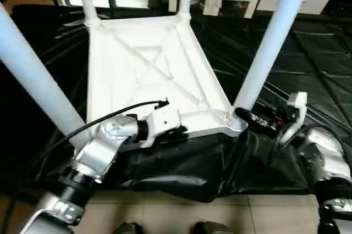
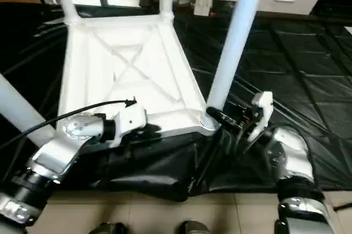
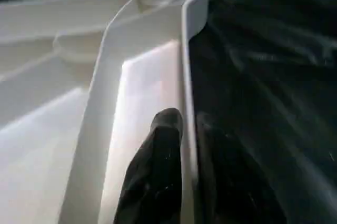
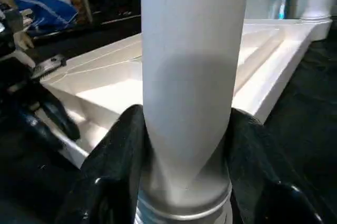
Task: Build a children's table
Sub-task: Insert table leg to table base
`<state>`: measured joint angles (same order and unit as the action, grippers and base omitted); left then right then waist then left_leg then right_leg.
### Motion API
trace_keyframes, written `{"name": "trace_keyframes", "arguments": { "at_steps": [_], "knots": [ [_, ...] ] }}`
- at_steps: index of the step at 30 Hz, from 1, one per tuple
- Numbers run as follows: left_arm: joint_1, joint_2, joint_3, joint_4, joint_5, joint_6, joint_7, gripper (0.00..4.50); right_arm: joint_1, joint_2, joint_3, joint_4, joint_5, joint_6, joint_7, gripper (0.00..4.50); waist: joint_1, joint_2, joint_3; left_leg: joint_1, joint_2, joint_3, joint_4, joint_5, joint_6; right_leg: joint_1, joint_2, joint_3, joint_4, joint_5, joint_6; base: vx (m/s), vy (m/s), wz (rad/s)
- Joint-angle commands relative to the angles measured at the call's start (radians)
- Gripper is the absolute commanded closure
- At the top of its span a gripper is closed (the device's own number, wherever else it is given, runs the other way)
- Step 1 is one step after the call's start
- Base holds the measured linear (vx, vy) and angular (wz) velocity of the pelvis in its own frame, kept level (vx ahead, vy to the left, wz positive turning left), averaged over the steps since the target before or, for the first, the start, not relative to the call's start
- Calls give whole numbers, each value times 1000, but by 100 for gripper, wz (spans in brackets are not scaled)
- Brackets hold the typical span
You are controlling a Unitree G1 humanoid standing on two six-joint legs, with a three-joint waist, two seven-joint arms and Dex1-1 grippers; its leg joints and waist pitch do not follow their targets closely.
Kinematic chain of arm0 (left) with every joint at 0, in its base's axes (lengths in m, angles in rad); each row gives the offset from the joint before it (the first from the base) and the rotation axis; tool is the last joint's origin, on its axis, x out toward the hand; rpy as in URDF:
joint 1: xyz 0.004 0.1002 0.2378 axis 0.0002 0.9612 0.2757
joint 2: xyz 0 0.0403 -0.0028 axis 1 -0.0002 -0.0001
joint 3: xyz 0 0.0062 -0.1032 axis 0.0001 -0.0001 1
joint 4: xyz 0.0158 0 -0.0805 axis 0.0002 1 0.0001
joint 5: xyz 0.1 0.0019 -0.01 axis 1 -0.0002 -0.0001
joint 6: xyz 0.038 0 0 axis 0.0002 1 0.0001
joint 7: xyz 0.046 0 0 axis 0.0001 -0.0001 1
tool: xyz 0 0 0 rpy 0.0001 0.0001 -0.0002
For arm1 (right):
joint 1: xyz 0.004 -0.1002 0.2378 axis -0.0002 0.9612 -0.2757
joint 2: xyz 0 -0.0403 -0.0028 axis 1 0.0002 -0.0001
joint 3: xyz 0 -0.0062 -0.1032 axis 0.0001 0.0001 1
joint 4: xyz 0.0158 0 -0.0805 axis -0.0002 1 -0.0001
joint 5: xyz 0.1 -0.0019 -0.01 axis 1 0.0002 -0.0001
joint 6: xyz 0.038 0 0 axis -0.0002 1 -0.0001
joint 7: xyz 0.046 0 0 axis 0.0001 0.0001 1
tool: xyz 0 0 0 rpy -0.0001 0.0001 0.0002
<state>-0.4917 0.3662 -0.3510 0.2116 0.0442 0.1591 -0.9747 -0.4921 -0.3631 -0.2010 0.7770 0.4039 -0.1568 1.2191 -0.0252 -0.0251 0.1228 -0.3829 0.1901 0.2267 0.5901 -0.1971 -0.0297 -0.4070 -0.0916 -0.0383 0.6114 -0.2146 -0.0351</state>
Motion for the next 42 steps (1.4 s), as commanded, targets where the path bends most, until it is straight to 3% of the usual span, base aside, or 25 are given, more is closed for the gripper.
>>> {"name": "trace_keyframes", "arguments": {
  "at_steps": [1, 2, 3, 5, 6, 7, 8, 13, 14, 16, 17, 18, 19, 21, 24, 26, 27, 29, 34, 39, 42],
  "knots": [
    [-10, 9, 7, 14, -1, -14, -2, 351, -37, 8, -35, -19, 25, 6, -56, 265, -4, -1, -75, 16, 52, -33, -69, -68, 113, 38, -51, 39, -61, -44, -253, 0, 0, 0],
    [-10, 9, 13, 15, -3, -19, 1, 349, -46, 10, -40, -28, 30, 4, -65, 265, -7, 0, -84, 9, 49, -34, -60, 11, 148, 45, -49, 38, -45, 77, -274, 0, 0, 0],
    [-12, 6, 25, 13, -13, -19, 4, 336, -54, 10, -43, -37, 33, 4, -72, 265, -8, 1, -92, 16, 46, -30, -47, 92, 191, 42, -46, 39, -30, 215, -299, 0, 0, 0],
    [-26, -19, 89, -12, -78, 8, 5, 313, -79, 2, -36, -68, 33, 6, -89, 265, -8, 6, -97, 14, 43, -30, -39, 168, 234, 45, -43, 38, -18, 340, -321, 0, 0, 0],
    [-38, -36, 127, -31, -124, 31, 8, 308, -89, -6, -27, -81, 20, 8, -96, 265, -9, 0, -105, 7, 39, -28, -28, 230, 275, 49, -40, 38, -5, 472, -336, 0, 0, 0],
    [-51, -51, 161, -45, -167, 50, 15, 308, -97, -15, -17, -90, 6, 9, -101, 265, -6, 5, -106, 8, 39, -28, -26, 234, 277, 48, -42, 38, 0, 491, -341, 0, 0, 0],
    [-79, -80, 217, -65, -233, 80, 40, 307, -109, -25, -4, -105, -12, 25, -111, 265, -4, 3, -101, 8, 41, -25, -27, 201, 279, 44, -41, 36, -5, 471, -347, 0, 0, 0],
    [-186, -151, 356, -102, -408, 150, 126, 258, -159, -43, 28, -150, -60, 87, -161, 265, 13, 3, -101, 11, 44, -21, -28, 84, 229, 46, -42, 35, -14, 282, -360, 0, 0, 0],
    [-199, -157, 366, -104, -422, 155, 137, 244, -165, -42, 32, -156, -65, 88, -166, 265, 17, 8, -104, 13, 45, -23, -27, 79, 222, 47, -44, 35, -13, 269, -360, 0, 0, 0],
    [-260, -205, 409, -113, -482, 176, 200, 227, -170, -32, 63, -211, -78, 84, -163, 265, 18, 3, -106, 10, 44, -23, -22, 88, 220, 49, -41, 36, -10, 273, -354, 0, 0, 0],
    [-262, -208, 411, -114, -484, 176, 203, 227, -169, -32, 65, -214, -79, 84, -163, 265, 21, 8, -111, 12, 44, -24, -19, 92, 222, 50, -42, 36, -9, 282, -354, 0, 0, 0],
    [-301, -251, 456, -117, -542, 204, 256, 222, -157, -34, 99, -254, -96, 99, -154, 265, 22, 5, -111, 8, 42, -24, -16, 93, 222, 52, -40, 36, -7, 290, -354, 0, 0, 0],
    [-323, -271, 476, -122, -578, 217, 278, 222, -149, -39, 125, -269, -122, 102, -152, 265, 25, 13, -118, 10, 44, -26, -14, 90, 220, 53, -43, 35, -6, 287, -356, 0, 0, 0],
    [-351, -292, 498, -132, -617, 248, 306, 206, -137, -45, 158, -295, -153, 120, -155, 265, 30, 7, -116, 8, 42, -25, -13, 66, 209, 51, -40, 35, -9, 257, -354, 0, 0, 0],
    [-394, -317, 517, -153, -671, 288, 333, 187, -122, -59, 228, -358, -220, 208, -192, 265, 39, 9, -120, 7, 42, -27, -11, 59, 194, 53, -40, 35, -8, 239, -348, 0, 0, 0],
    [-398, -320, 521, -155, -680, 294, 341, 177, -122, -62, 238, -368, -231, 223, -199, 265, 42, 9, -121, 7, 40, -27, -9, 65, 188, 54, -38, 35, -7, 239, -341, 0, 0, 0],
    [-399, -323, 525, -164, -702, 309, 341, 149, -122, -67, 248, -377, -245, 236, -210, 265, 46, 19, -125, 8, 40, -29, -7, 65, 185, 55, -40, 34, -5, 238, -340, 0, 0, 0],
    [-398, -325, 529, -172, -717, 321, 345, 141, -122, -74, 257, -383, -258, 242, -219, 265, 49, 15, -128, 8, 40, -29, -4, 82, 186, 55, -37, 34, -3, 262, -337, 0, 0, 0],
    [-381, -319, 531, -217, -791, 381, 325, 102, -127, -67, 244, -409, -238, 298, -254, 265, 62, 18, -133, 7, 37, -27, 1, 82, 186, 54, -36, 34, 1, 278, -337, 0, 0, 0],
    [-338, -265, 447, -209, -682, 340, 271, 62, -139, -62, 232, -449, -222, 349, -276, 265, 66, 19, -135, 5, 35, -29, 3, 81, 184, 54, -35, 33, 0, 238, -312, 0, 0, 0],
    [-337, -258, 435, -192, -647, 309, 281, 32, -141, -74, 250, -466, -233, 358, -263, 265, 64, 20, -137, 4, 35, -29, 5, 70, 163, 54, -34, 33, 1, 215, -300, 0, 0, 0]
  ]
}}
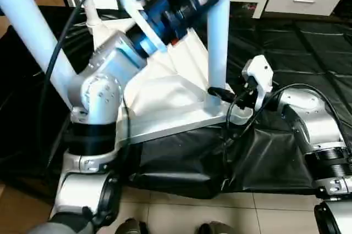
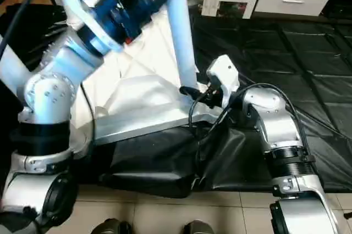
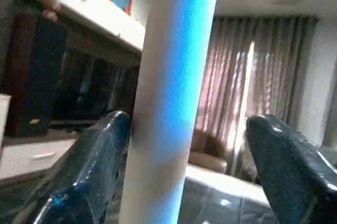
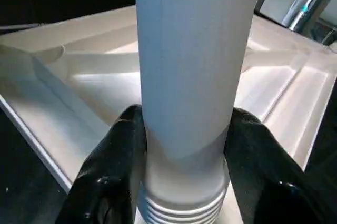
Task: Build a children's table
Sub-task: Insert table leg to table base
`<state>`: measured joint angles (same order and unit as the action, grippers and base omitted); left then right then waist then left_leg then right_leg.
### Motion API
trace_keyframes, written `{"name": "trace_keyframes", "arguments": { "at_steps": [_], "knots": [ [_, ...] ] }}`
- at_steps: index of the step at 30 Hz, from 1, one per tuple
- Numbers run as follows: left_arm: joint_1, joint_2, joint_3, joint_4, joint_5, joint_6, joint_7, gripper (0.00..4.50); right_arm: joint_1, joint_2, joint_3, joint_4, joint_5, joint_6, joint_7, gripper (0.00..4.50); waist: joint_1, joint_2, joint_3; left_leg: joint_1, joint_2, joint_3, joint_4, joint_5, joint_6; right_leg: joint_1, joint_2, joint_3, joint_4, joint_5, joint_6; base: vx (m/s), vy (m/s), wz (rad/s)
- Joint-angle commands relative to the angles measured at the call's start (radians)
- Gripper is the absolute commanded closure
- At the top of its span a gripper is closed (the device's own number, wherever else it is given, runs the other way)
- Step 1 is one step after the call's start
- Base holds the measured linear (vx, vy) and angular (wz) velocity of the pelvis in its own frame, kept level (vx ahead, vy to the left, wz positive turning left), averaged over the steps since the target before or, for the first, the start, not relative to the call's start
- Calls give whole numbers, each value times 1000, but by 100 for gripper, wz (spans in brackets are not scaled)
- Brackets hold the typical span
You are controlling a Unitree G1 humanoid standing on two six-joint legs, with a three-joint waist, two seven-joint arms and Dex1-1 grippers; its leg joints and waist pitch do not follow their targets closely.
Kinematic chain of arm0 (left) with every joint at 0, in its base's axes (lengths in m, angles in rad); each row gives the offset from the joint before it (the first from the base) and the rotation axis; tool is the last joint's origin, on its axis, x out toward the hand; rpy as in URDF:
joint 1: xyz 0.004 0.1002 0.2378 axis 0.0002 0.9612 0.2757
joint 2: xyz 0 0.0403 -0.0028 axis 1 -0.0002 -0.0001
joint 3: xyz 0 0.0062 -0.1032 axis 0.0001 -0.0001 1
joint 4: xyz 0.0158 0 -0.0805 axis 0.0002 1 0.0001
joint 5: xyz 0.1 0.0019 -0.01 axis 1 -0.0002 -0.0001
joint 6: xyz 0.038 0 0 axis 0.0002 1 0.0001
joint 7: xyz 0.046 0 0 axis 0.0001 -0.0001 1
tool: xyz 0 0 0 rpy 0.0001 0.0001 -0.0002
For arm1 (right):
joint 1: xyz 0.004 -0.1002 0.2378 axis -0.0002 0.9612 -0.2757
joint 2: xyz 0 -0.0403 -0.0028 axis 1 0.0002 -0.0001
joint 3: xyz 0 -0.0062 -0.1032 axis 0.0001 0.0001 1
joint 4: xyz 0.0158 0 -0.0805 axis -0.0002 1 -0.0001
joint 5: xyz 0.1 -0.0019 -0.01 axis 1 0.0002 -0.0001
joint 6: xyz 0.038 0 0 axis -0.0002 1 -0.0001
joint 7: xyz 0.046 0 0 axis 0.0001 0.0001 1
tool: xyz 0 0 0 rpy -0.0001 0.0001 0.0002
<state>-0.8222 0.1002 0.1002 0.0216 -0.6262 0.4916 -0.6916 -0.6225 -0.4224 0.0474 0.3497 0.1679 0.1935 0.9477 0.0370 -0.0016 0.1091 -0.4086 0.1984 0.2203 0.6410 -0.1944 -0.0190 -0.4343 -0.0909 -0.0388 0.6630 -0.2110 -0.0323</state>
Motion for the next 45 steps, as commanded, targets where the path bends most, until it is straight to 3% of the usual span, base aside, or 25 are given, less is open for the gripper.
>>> {"name": "trace_keyframes", "arguments": {
  "at_steps": [1, 6, 9, 10, 13, 15, 18, 21, 23, 27, 29, 31, 45],
  "knots": [
    [-9, 9, -18, -1, 26, -27, 1, 24, -6, -25, 15, -42, -11, 3, 18, 265, 3, -5, -124, 29, 27, -23, -46, 64, 149, 82, -35, 33, -51, 208, -302, 0, 0, 0],
    [-29, 11, 0, 8, 14, -32, 31, 1, 14, -66, 65, -61, -66, -3, 36, 265, 6, -5, -127, 27, 23, -23, -42, 74, 142, 85, -33, 34, -46, 244, -301, 0, 0, 0],
    [-27, 10, 8, -2, -8, -25, 15, 0, 12, -64, 59, -59, -68, 2, 19, 265, 7, -4, -130, 26, 22, -23, -40, 91, 151, 85, -34, 34, -42, 276, -307, 0, 0, 0],
    [-25, 8, 12, -10, -25, -14, 5, 37, 10, -65, 58, -57, -70, 0, 12, 265, 8, -5, -131, 25, 21, -23, -39, 98, 155, 85, -33, 34, -41, 287, -310, 0, 0, 0],
    [-16, 7, 17, -32, -66, 18, -18, 41, 0, -64, 53, -48, -76, -9, -6, 265, 8, -5, -131, 25, 21, -23, -38, 94, 158, 85, -33, 33, -40, 285, -314, 0, 0, 0],
    [-10, 8, 14, -38, -79, 24, -22, 74, -6, -63, 50, -45, -76, -18, -18, 265, 9, -3, -131, 25, 22, -23, -38, 96, 157, 84, -32, 32, -40, 280, -315, 0, 0, 0],
    [-9, 8, 15, -34, -86, 26, -18, 78, -10, -60, 50, -45, -75, -25, -22, 265, 9, -4, -130, 25, 21, -22, -38, 83, 154, 84, -32, 32, -42, 263, -312, 0, 0, 0],
    [-8, 14, 14, -29, -84, 26, -21, 125, -10, -58, 52, -47, -77, -32, -22, 265, 11, -2, -130, 26, 21, -23, -38, 76, 151, 85, -32, 32, -43, 251, -308, 0, 0, 0],
    [-9, 19, 12, -24, -83, 28, -23, 121, -8, -57, 54, -49, -76, -36, -21, 265, 11, 0, -131, 26, 21, -23, -37, 77, 150, 84, -31, 32, -42, 251, -306, 0, 0, 0],
    [-9, 22, 12, -23, -89, 34, -25, 167, -8, -58, 58, -48, -83, -44, -28, 265, 12, 3, -132, 25, 21, -24, -36, 79, 147, 84, -31, 31, -41, 252, -305, 0, 0, 0],
    [-8, 25, 11, -21, -92, 33, -24, 162, -7, -55, 55, -46, -82, -49, -33, 265, 11, 1, -132, 26, 21, -24, -36, 75, 146, 84, -30, 31, -41, 250, -305, 0, 0, 0],
    [-7, 25, 11, -19, -93, 31, -23, 208, -9, -53, 54, -45, -79, -53, -31, 265, 11, 3, -131, 25, 21, -24, -37, 64, 143, 84, -30, 31, -43, 238, -305, 0, 0, 0],
    [-19, 12, 29, 2, -79, -13, 3, 268, -21, -47, 48, -34, -59, -61, -12, 265, 10, 5, -131, 23, 21, -25, -35, 30, 128, 82, -30, 31, -48, 162, -283, 0, 0, 0]
  ]
}}
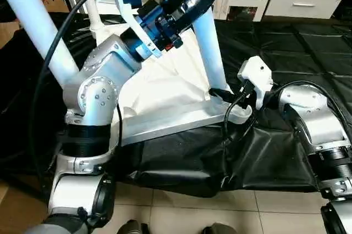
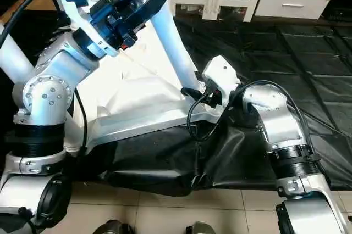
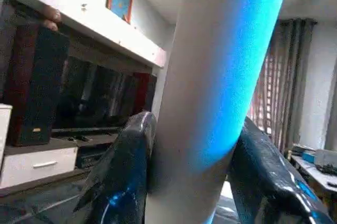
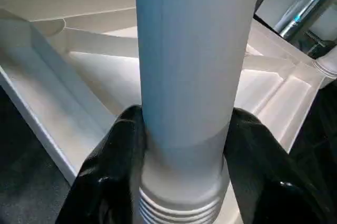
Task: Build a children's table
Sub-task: Insert table leg to table base
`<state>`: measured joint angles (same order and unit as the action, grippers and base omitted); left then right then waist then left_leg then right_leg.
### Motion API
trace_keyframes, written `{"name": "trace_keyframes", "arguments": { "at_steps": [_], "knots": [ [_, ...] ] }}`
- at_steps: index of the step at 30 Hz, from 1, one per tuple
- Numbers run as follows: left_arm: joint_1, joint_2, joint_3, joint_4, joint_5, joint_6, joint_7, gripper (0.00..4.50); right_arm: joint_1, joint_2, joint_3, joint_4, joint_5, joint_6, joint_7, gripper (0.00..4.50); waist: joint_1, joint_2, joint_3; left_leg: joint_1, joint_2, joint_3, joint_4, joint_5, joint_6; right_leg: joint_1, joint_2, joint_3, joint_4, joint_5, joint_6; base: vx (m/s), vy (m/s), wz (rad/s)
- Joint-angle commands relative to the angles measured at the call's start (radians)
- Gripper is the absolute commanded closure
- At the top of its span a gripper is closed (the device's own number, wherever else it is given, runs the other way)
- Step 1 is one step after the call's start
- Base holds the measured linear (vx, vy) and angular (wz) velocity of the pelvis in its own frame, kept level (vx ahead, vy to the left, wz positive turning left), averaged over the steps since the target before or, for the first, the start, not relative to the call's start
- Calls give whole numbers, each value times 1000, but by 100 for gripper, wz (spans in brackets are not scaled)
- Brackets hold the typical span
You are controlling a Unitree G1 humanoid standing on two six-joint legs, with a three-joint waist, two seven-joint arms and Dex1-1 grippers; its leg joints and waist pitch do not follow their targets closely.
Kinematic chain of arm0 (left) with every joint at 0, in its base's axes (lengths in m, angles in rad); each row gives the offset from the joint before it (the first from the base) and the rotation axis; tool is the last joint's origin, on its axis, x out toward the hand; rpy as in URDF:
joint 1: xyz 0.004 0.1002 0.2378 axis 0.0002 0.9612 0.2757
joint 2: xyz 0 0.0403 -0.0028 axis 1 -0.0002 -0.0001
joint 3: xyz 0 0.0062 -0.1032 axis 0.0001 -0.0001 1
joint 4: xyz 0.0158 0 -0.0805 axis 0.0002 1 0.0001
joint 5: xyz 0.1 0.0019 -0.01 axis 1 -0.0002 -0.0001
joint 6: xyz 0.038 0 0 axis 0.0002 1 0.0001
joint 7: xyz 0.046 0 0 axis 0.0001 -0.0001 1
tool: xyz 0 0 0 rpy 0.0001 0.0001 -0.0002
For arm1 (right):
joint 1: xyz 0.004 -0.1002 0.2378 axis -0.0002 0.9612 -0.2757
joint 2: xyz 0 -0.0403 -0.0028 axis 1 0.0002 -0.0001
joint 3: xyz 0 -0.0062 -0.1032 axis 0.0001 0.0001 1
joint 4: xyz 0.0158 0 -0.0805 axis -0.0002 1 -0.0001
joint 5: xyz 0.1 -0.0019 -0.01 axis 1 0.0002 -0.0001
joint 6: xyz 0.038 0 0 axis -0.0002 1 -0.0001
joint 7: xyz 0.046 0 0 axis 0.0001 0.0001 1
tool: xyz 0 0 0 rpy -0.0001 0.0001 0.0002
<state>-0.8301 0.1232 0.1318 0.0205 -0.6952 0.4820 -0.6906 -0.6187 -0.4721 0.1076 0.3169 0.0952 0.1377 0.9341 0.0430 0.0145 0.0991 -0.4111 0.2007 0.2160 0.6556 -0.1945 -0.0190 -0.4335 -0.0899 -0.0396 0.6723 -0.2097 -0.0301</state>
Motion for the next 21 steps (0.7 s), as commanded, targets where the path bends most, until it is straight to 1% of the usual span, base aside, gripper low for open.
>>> {"name": "trace_keyframes", "arguments": {
  "at_steps": [1, 2, 4, 7, 10, 11, 12, 13, 14, 16, 17, 18, 19, 20, 21],
  "knots": [
    [-11, -11, -3, 3, -10, -4, 2, 269, -25, 3, -13, -1, 13, -5, 1, 265, 3, -11, -122, 25, 19, -21, -50, 32, 129, 81, -30, 31, -56, 164, -286, 0, 0, 0],
    [-13, -9, -1, 4, -9, -6, 3, 272, -26, 4, -14, -3, 17, -2, 2, 230, 3, -10, -122, 26, 19, -21, -50, 31, 129, 80, -31, 31, -56, 163, -287, 0, 0, 0],
    [-16, -10, 2, 9, -5, -14, 9, 273, -25, 7, -20, -7, 26, -4, 4, 195, 3, -10, -123, 25, 18, -21, -49, 33, 130, 81, -30, 32, -55, 172, -288, 0, 0, 0],
    [-17, -9, -4, 5, 20, -45, 18, 275, -28, 19, -39, -9, 44, -13, -12, 185, 4, -12, -124, 24, 18, -21, -48, 45, 136, 80, -30, 31, -54, 192, -290, 0, 0, 0],
    [-4, -16, -32, -23, 83, -116, 32, 279, -26, 41, -55, -12, 48, -47, -56, 152, 5, -10, -126, 25, 21, -22, -47, 55, 141, 79, -33, 30, -53, 196, -287, 0, 0, 0],
    [-4, -16, -32, -23, 83, -116, 32, 281, -26, 41, -55, -12, 48, -47, -56, 148, 5, -9, -126, 24, 21, -22, -46, 62, 143, 79, -32, 30, -52, 200, -286, 0, 0, 0],
    [10, -28, -42, -50, 102, -141, 49, 284, -22, 56, -46, -12, 15, -82, -106, 129, 5, -9, -126, 23, 21, -23, -46, 66, 145, 77, -33, 29, -51, 204, -286, 0, 0, 0],
    [12, -29, -43, -53, 104, -144, 51, 285, -21, 57, -45, -12, 11, -87, -112, 116, 5, -9, -126, 23, 22, -23, -45, 72, 145, 76, -34, 29, -51, 204, -285, 0, 0, 0],
    [21, -33, -53, -65, 135, -172, 70, 285, -19, 67, -35, -12, -15, -120, -144, 116, 6, -9, -126, 23, 23, -23, -46, 72, 144, 76, -34, 28, -51, 202, -285, 0, 0, 0],
    [32, -43, -58, -76, 193, -230, 123, 288, -15, 87, -13, -21, -57, -172, -191, 96, 4, -10, -126, 19, 22, -24, -45, 74, 144, 78, -34, 28, -52, 196, -274, 0, 0, 0],
    [33, -51, -51, -71, 219, -258, 158, 288, -12, 103, -2, -41, -82, -160, -229, 96, 3, -11, -125, 21, 21, -23, -46, 61, 141, 78, -34, 28, -54, 182, -270, 0, 0, 0],
    [33, -59, -42, -65, 246, -289, 193, 288, -9, 126, 7, -68, -147, -144, -332, 83, 0, -9, -124, 19, 21, -25, -47, 66, 133, 78, -32, 27, -54, 173, -261, 0, 0, 0],
    [33, -60, -40, -63, 249, -293, 197, 289, -9, 129, 8, -72, -161, -140, -353, 75, 0, -9, -124, 19, 21, -25, -47, 66, 133, 78, -32, 27, -54, 173, -261, 0, 0, 0],
    [32, -64, -30, -57, 260, -306, 219, 289, -10, 144, 24, -91, -209, -107, -420, 71, -1, -8, -124, 21, 22, -27, -48, 75, 122, 75, -32, 27, -55, 163, -254, 0, 0, 0],
    [31, -67, -18, -52, 261, -312, 235, 289, -8, 156, 43, -106, -147, -138, -320, 71, -4, -8, -123, 22, 18, -24, -50, 61, 111, 77, -29, 27, -57, 148, -252, 0, 0, 0]
  ]
}}
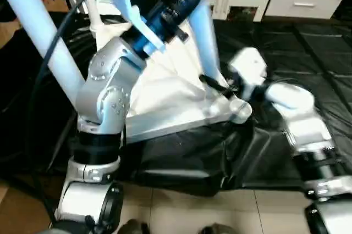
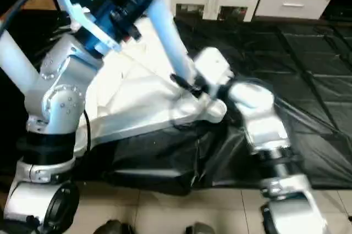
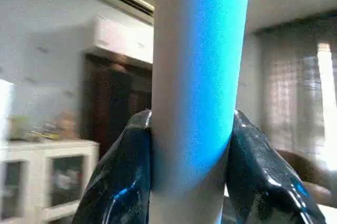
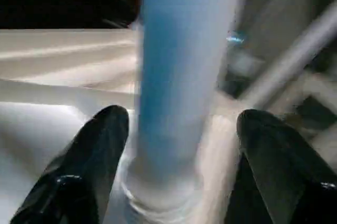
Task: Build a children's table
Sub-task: Insert table leg to table base
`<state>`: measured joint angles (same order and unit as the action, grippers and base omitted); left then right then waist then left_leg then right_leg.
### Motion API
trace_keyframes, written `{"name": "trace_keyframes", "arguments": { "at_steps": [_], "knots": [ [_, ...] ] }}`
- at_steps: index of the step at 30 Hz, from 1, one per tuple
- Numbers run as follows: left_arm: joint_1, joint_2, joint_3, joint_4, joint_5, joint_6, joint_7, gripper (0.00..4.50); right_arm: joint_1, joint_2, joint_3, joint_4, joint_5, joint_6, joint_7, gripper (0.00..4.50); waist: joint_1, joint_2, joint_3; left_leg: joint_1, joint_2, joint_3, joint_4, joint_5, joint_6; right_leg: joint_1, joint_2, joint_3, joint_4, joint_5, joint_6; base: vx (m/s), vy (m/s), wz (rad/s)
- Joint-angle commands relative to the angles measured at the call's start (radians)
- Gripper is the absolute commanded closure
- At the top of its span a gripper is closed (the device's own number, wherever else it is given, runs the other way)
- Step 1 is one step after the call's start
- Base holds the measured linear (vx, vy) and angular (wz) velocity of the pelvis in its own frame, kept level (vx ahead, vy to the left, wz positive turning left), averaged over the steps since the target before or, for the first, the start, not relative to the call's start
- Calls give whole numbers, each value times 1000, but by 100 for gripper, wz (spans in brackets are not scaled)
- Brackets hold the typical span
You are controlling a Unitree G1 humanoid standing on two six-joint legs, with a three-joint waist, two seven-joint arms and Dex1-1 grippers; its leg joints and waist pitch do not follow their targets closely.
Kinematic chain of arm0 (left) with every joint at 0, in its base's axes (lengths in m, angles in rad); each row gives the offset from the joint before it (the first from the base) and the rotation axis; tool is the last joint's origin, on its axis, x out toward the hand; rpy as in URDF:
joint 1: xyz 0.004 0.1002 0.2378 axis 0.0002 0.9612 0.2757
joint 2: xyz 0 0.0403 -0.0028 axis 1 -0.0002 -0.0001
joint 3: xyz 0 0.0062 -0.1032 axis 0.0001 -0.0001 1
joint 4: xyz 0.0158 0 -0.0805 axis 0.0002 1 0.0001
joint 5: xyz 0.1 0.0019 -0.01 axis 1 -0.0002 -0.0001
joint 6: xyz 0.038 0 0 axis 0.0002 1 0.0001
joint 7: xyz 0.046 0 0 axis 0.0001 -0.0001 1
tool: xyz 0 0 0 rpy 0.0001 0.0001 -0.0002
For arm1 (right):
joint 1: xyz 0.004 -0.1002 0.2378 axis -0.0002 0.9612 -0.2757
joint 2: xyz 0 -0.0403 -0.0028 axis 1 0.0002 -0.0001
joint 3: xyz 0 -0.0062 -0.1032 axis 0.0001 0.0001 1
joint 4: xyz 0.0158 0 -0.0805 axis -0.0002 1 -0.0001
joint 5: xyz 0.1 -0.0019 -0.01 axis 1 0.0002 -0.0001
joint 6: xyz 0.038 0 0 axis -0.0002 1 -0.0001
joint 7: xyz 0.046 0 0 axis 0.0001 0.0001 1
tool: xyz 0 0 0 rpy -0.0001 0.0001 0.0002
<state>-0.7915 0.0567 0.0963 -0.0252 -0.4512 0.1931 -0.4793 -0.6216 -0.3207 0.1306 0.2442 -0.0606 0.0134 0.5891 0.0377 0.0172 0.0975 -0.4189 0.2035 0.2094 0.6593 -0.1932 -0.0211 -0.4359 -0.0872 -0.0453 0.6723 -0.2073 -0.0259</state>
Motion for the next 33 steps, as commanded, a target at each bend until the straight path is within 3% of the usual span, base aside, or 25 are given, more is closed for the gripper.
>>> {"name": "trace_keyframes", "arguments": {
  "at_steps": [1, 4, 9, 22, 27, 32, 33],
  "knots": [
    [-8, -2, 23, -6, 15, -25, 28, 289, -5, 13, 24, -33, 16, -55, 37, 71, 3, -9, -121, 31, 19, -18, -54, 22, 111, 79, -36, 35, -59, 130, -256, 0, 0, 0],
    [-5, -6, 29, -17, 6, -30, 35, 289, -3, 34, 22, -31, -5, -96, -17, 71, 3, -7, -120, 30, 20, -19, -56, 24, 105, 76, -34, 35, -56, 143, -255, 0, 0, 0],
    [0, -12, 30, -32, 4, -61, 53, 289, 4, 56, 35, -35, -51, -68, -95, 71, 10, 0, -122, 31, 17, -19, -54, 45, 101, 75, -32, 35, -53, 180, -259, 0, 0, 0],
    [-1, -29, 31, -45, -54, -62, 34, 289, -41, 103, -6, 28, -72, -61, -228, 71, 7, 1, -120, 33, 15, -18, -57, 26, 82, 76, -31, 36, -53, 189, -255, 0, 0, 0],
    [0, -36, 31, -49, -64, -65, 26, 289, -62, 99, 3, 71, -81, -70, -235, 71, 7, -1, -121, 31, 14, -17, -55, 44, 93, 78, -30, 35, -51, 223, -258, 0, 0, 0],
    [-4, -34, 30, -43, -67, -75, 30, 289, -71, 105, 12, 85, -77, -62, -228, 71, 5, -1, -121, 32, 15, -17, -56, 29, 90, 78, -30, 35, -53, 199, -256, 0, 0, 0],
    [-5, -34, 31, -42, -69, -76, 31, 289, -71, 107, 14, 86, -74, -64, -227, 88, 5, -1, -121, 33, 16, -17, -56, 25, 88, 79, -31, 35, -54, 190, -255, 0, 0, 0]
  ]
}}
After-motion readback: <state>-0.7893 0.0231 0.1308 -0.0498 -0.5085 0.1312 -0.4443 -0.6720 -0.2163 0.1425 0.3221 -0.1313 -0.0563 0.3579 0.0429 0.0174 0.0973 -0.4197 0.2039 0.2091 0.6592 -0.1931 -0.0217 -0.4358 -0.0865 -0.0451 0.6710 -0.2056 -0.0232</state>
